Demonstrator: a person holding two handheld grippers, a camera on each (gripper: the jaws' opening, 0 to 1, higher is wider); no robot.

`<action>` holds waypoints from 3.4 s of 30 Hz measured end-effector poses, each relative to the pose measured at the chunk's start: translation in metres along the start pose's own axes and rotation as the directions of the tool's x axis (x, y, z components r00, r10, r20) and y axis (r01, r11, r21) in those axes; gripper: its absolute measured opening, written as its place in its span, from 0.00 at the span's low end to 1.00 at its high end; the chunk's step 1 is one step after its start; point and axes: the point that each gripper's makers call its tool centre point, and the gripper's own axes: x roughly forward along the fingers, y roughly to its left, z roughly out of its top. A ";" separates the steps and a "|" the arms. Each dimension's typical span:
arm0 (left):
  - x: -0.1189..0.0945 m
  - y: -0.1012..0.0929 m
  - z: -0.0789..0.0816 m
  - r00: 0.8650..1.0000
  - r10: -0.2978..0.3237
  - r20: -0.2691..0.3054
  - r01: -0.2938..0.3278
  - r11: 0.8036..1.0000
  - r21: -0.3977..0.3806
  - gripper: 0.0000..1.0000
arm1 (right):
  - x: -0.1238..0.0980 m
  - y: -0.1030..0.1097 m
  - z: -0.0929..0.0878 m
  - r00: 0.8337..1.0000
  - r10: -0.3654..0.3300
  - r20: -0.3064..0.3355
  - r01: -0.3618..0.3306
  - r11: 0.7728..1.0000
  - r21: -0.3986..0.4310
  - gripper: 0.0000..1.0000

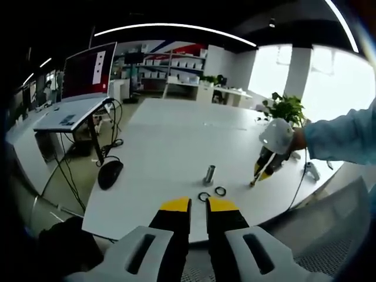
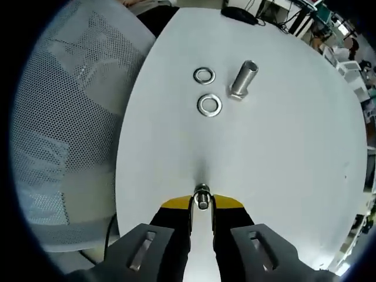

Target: Place the washer onto the threaded stud by aligning its center hole with the stud, sliding it down to the base, and recovering from edge contact or off-axis alignment until the washer reaches the visible bottom stop.

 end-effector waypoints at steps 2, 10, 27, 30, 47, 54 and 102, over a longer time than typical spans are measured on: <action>0.000 0.000 0.000 1.000 0.001 -0.001 -0.001 1.000 -0.001 0.07 | 0.002 0.001 0.000 1.000 0.004 -0.001 -0.004 1.000 -0.003 0.13; 0.000 0.000 -0.001 1.000 0.001 -0.003 -0.001 1.000 0.000 0.07 | 0.012 0.003 -0.002 1.000 0.020 -0.006 -0.020 1.000 -0.002 0.13; 0.000 0.000 -0.002 1.000 -0.004 -0.008 0.004 1.000 0.003 0.07 | 0.019 0.004 -0.007 1.000 0.012 -0.001 -0.012 0.997 0.072 0.24; 0.000 0.000 -0.001 1.000 -0.005 -0.007 0.005 1.000 0.003 0.07 | 0.009 0.006 0.000 0.998 -0.008 0.056 0.001 0.994 0.113 0.30; 0.000 -0.003 -0.003 1.000 -0.015 -0.018 0.015 1.000 0.016 0.07 | -0.132 0.041 0.020 0.850 -0.196 0.490 -0.059 0.888 0.456 0.34; 0.000 -0.005 -0.004 0.999 -0.019 -0.026 0.020 0.999 0.025 0.07 | -0.172 0.061 0.000 0.752 -0.324 0.574 -0.159 0.756 0.635 0.34; -0.002 -0.006 -0.010 0.998 -0.028 -0.055 0.030 0.998 0.054 0.09 | -0.146 0.154 -0.014 0.621 -0.555 0.553 -0.312 0.473 0.824 0.44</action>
